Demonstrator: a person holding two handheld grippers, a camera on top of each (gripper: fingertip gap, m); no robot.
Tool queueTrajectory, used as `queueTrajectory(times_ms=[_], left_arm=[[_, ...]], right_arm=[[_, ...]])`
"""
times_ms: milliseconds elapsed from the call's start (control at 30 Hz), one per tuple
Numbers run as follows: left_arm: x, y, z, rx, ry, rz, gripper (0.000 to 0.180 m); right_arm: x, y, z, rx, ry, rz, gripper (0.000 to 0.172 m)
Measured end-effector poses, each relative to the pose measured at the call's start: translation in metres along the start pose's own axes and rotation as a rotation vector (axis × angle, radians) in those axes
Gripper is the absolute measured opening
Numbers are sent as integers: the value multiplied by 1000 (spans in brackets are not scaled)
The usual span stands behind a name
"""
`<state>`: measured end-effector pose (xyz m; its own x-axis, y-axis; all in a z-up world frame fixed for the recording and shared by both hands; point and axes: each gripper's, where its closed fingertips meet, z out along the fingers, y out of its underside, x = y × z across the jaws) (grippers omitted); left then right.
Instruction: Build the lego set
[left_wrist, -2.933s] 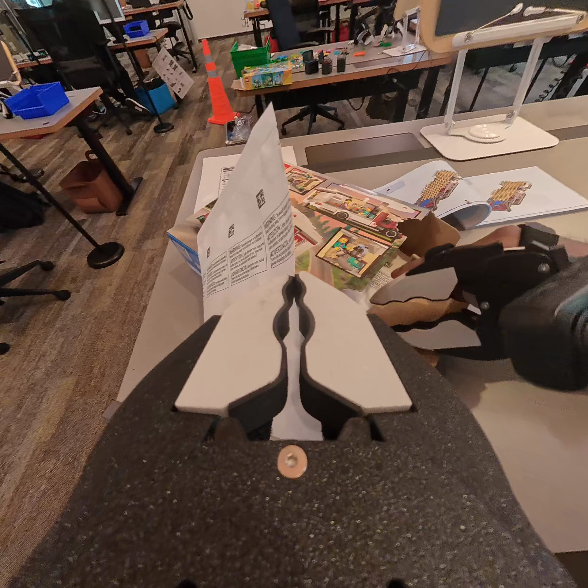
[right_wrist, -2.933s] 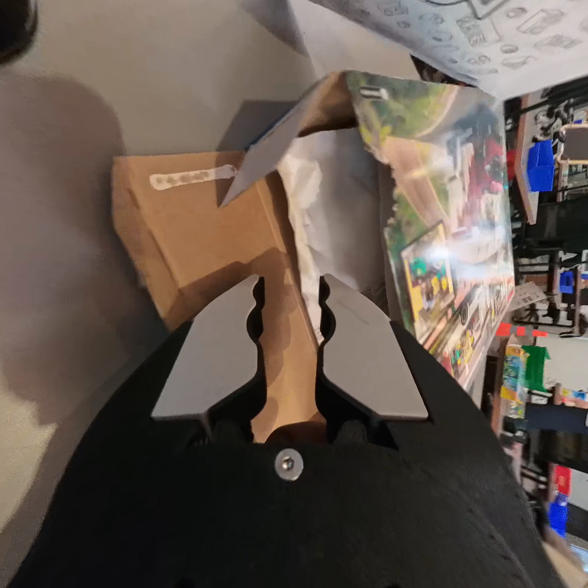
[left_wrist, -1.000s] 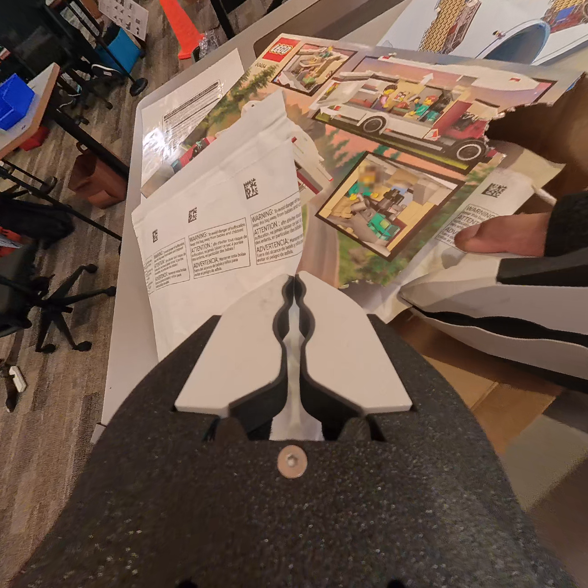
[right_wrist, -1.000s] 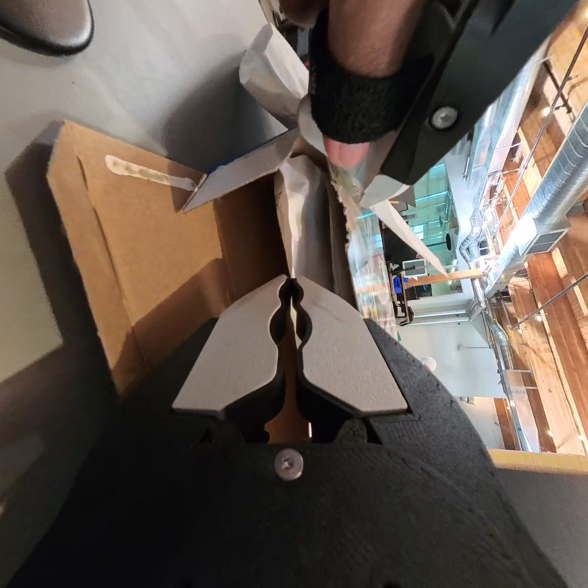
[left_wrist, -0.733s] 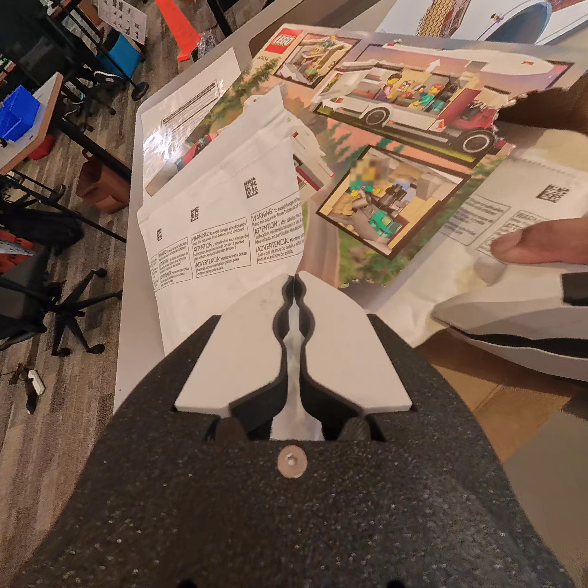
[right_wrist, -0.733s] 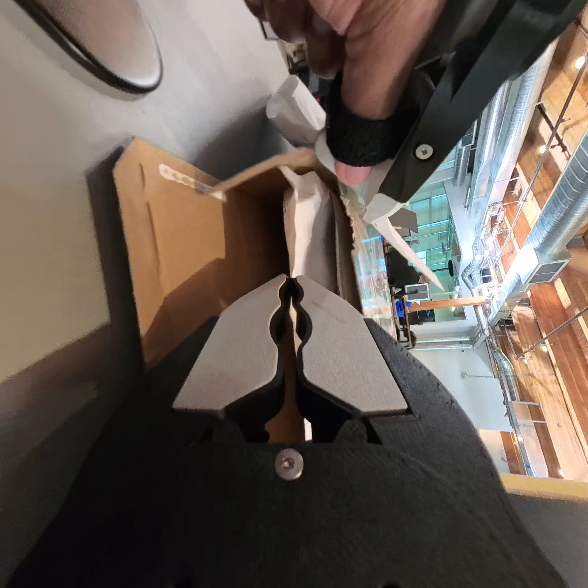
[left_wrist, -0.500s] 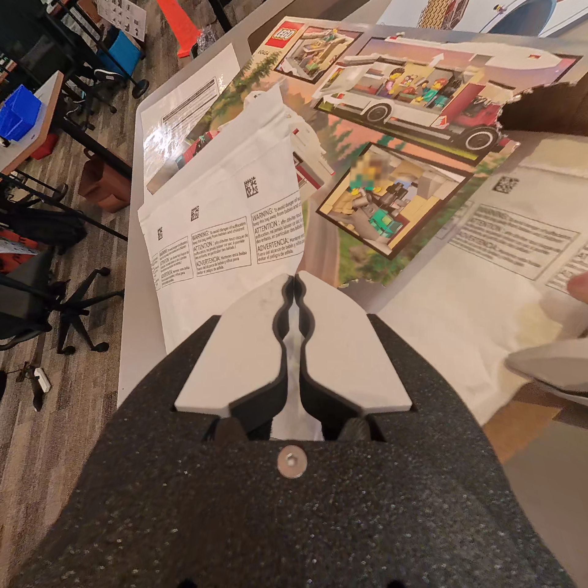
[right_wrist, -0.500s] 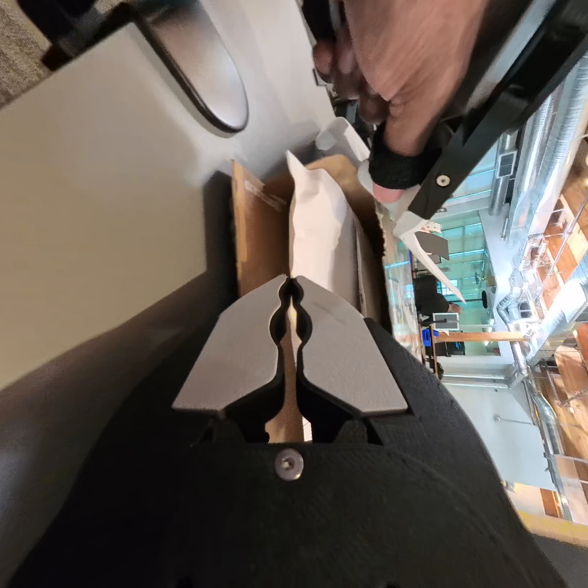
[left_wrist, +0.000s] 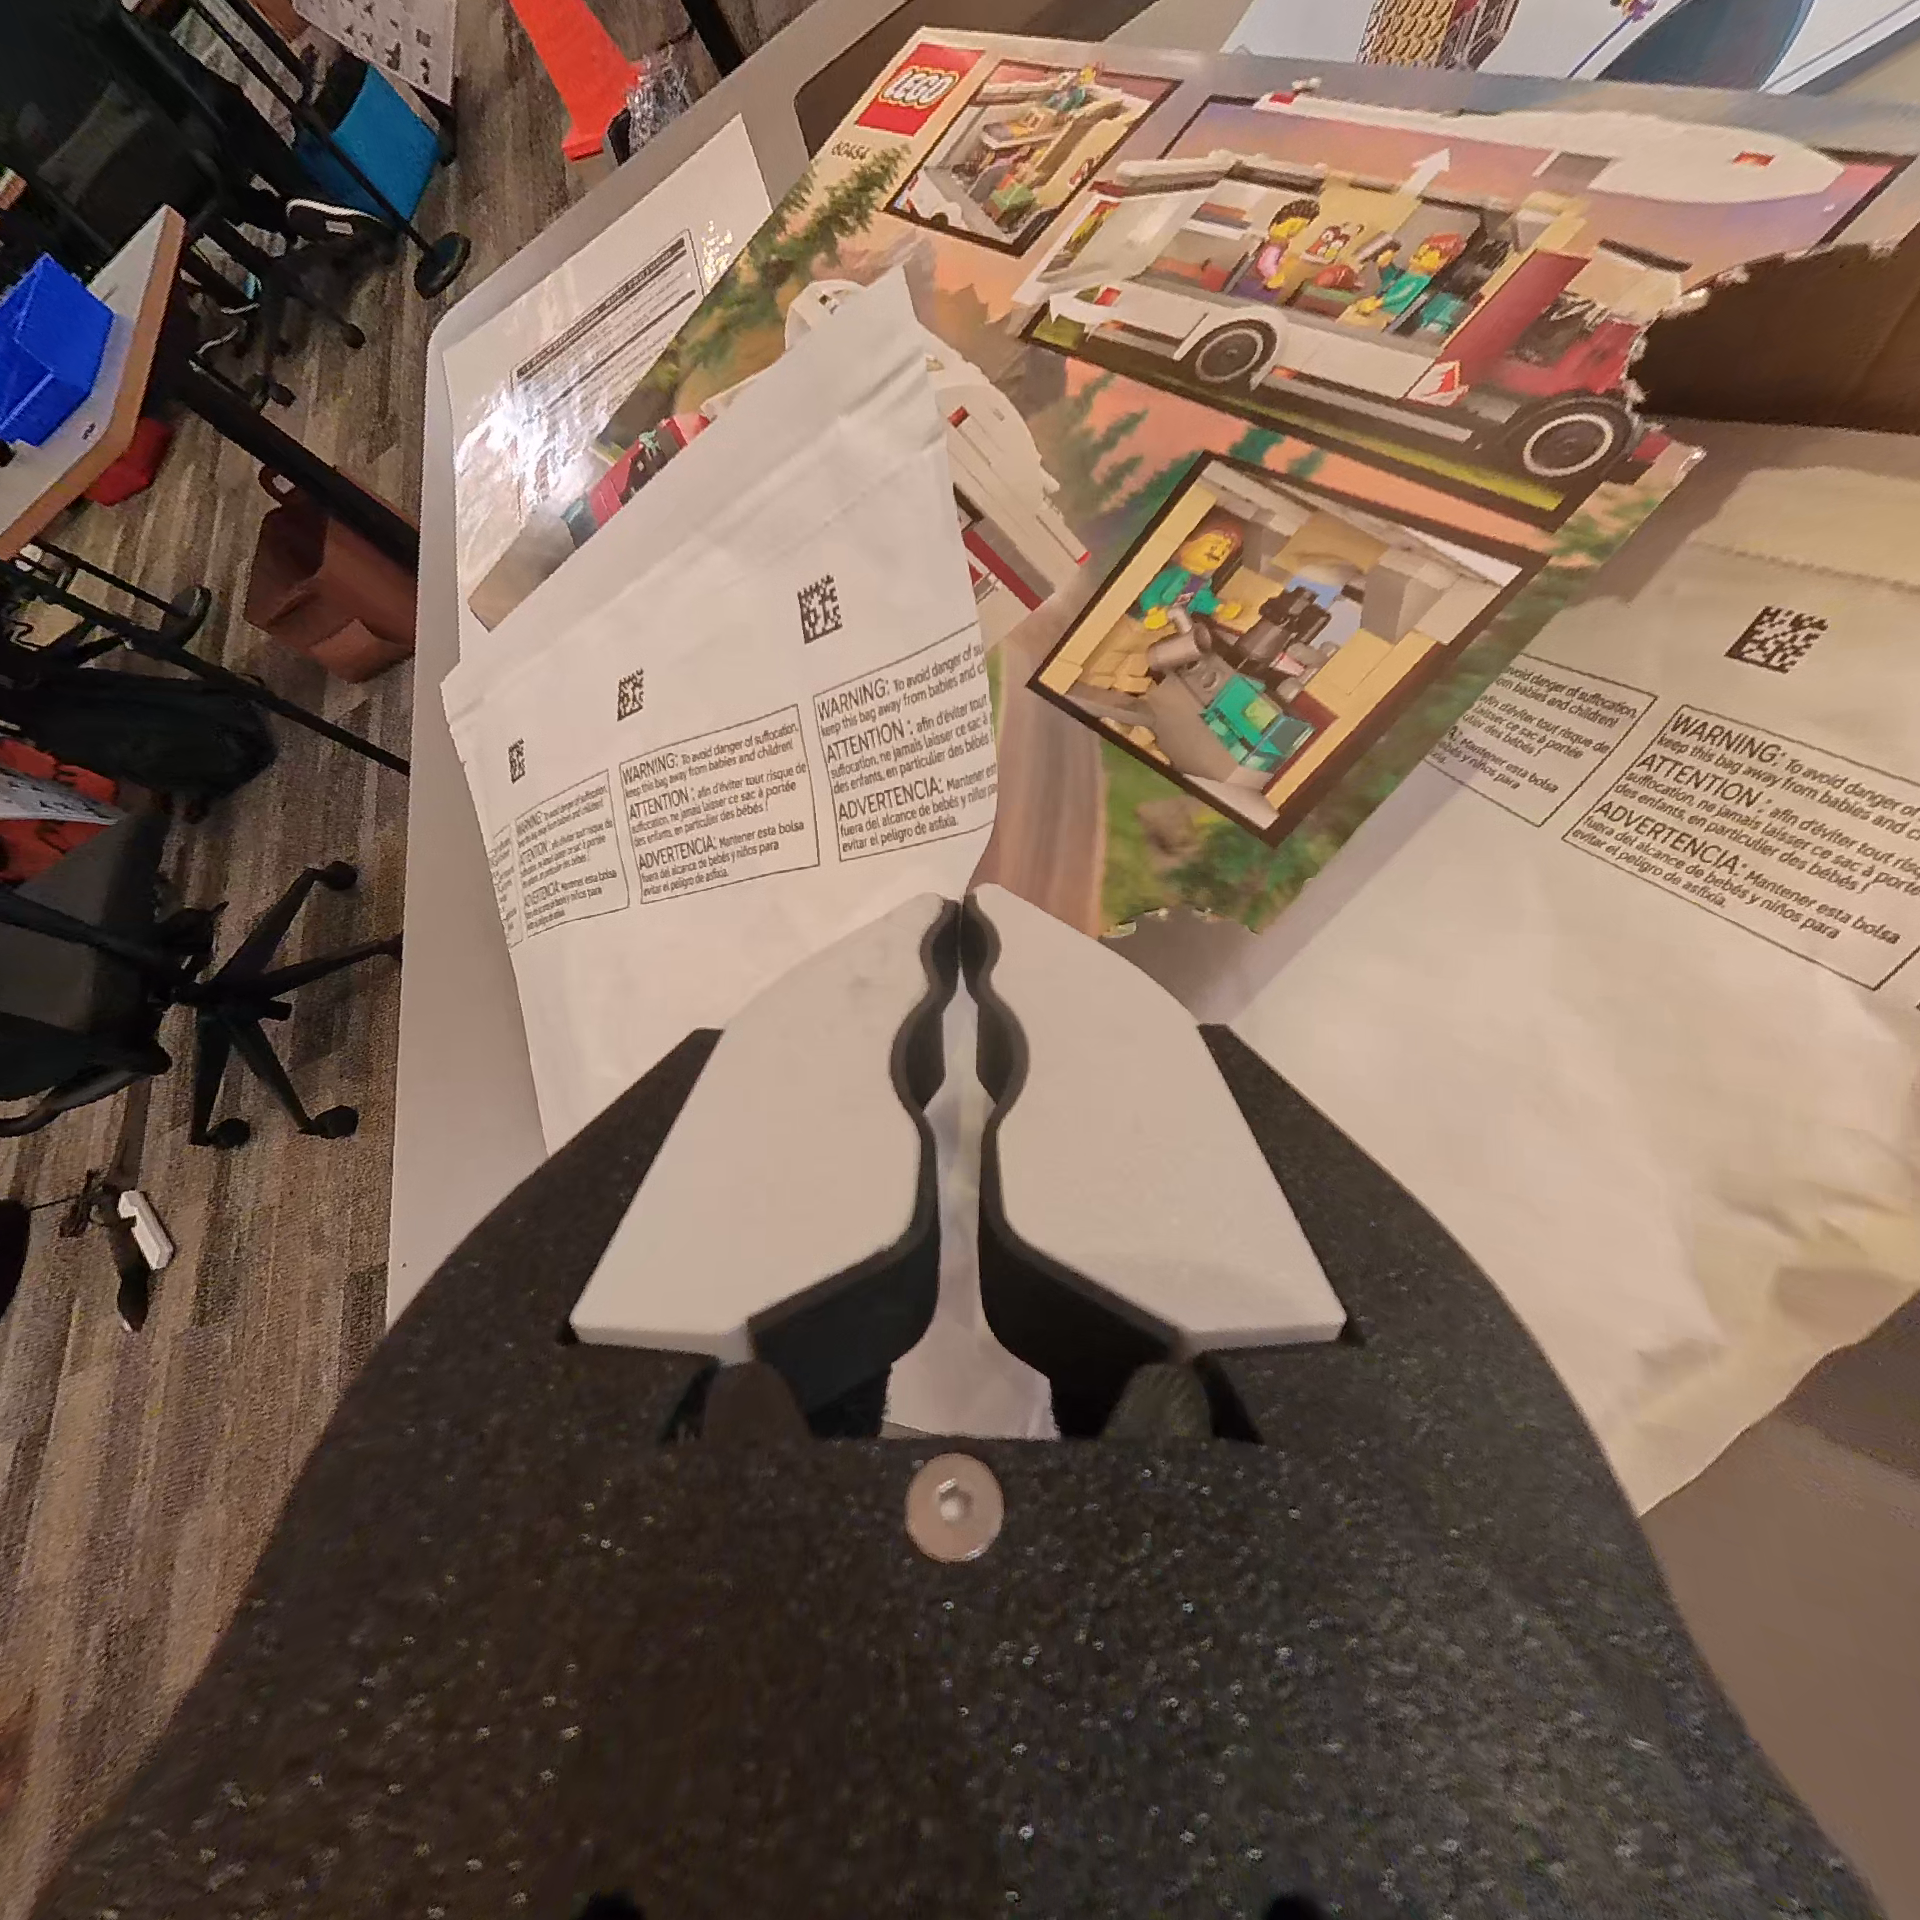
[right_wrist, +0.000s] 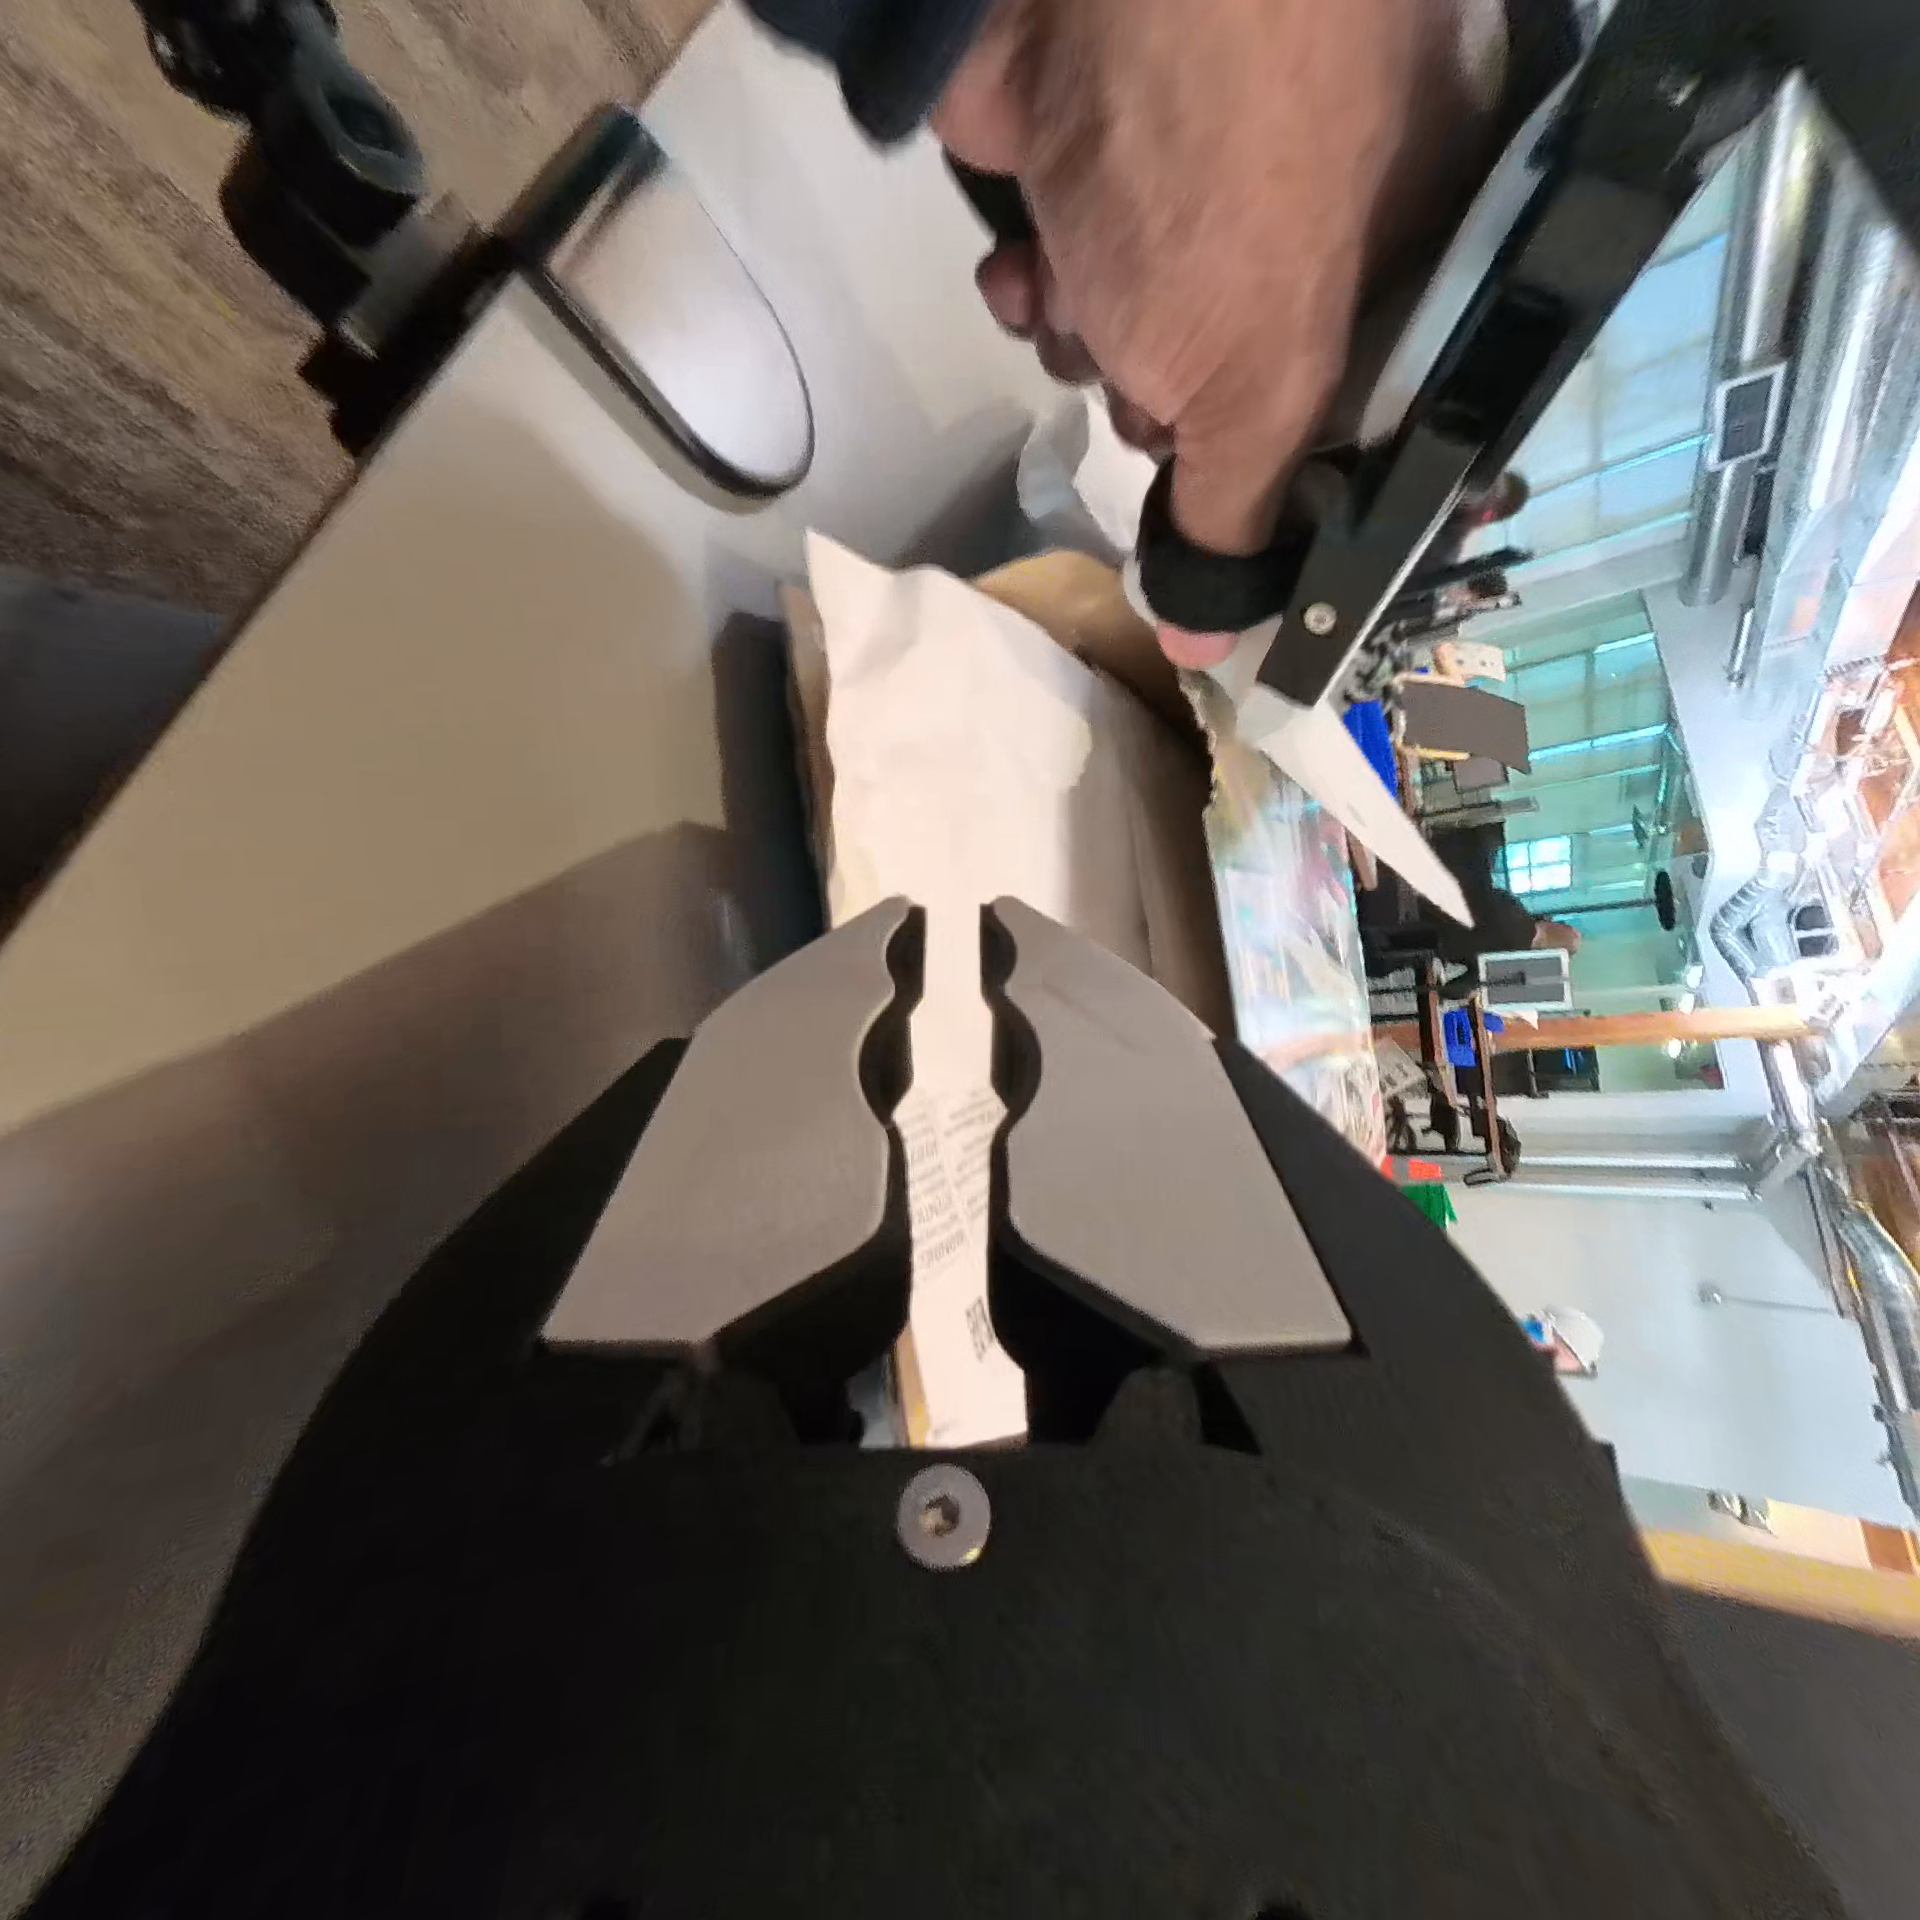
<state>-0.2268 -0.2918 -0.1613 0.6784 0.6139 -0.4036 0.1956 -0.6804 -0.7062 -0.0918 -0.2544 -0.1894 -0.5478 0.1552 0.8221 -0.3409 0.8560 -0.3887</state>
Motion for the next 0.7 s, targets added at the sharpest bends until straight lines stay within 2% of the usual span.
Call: queueTrajectory(times_ms=[100, 200, 367, 700], left_arm=[[0, 0, 0, 5, -2, 1, 0], [0, 0, 0, 12, 7, -5, 0], [-1, -1, 2, 17, 17, -9, 0], [2, -5, 7, 2, 58, 12, 0]], right_arm=[[-13, 29, -2, -143, -88, -10, 26], [-12, 52, -5, -211, -86, 6, 26], [-4, 64, -6, -240, -157, -37, 11], [-3, 70, -16, -220, -436, -55, 5]])
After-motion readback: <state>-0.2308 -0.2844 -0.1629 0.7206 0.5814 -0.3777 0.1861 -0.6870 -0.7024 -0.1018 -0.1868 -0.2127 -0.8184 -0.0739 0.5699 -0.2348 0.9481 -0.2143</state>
